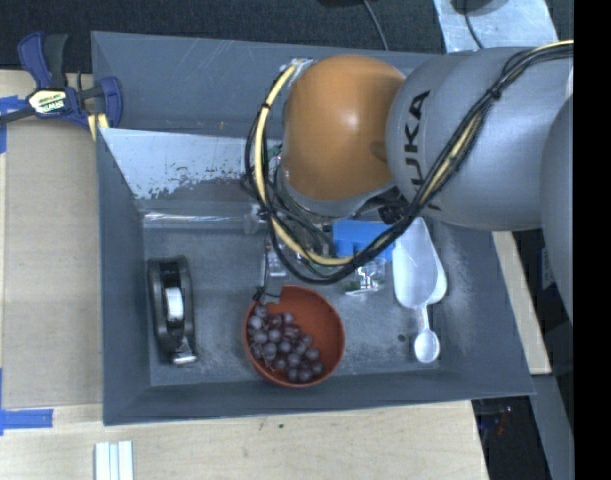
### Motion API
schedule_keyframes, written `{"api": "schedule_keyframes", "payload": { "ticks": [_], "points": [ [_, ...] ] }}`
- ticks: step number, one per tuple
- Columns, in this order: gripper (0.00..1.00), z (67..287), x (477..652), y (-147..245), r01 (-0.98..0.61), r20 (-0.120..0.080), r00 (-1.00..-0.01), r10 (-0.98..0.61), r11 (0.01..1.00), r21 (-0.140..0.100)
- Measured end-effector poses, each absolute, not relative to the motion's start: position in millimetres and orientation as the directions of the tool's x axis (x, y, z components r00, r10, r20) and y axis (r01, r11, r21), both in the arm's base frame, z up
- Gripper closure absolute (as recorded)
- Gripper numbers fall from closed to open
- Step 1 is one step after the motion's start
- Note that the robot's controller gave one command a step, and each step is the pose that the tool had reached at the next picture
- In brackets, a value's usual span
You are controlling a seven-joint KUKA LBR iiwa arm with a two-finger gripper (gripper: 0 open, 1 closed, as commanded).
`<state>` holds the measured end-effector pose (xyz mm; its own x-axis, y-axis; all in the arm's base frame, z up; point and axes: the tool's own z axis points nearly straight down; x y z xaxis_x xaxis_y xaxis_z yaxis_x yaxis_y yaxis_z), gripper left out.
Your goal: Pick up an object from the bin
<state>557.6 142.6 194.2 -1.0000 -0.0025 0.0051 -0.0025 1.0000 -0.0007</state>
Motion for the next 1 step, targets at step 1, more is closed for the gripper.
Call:
{"api": "schedule_keyframes", "payload": {
  "ticks": [1],
  "points": [
    [0.0,199.3,559.2,141.8,0.0,-0.003,-1.0,0.0,1.0,0.001]
  ]
}}
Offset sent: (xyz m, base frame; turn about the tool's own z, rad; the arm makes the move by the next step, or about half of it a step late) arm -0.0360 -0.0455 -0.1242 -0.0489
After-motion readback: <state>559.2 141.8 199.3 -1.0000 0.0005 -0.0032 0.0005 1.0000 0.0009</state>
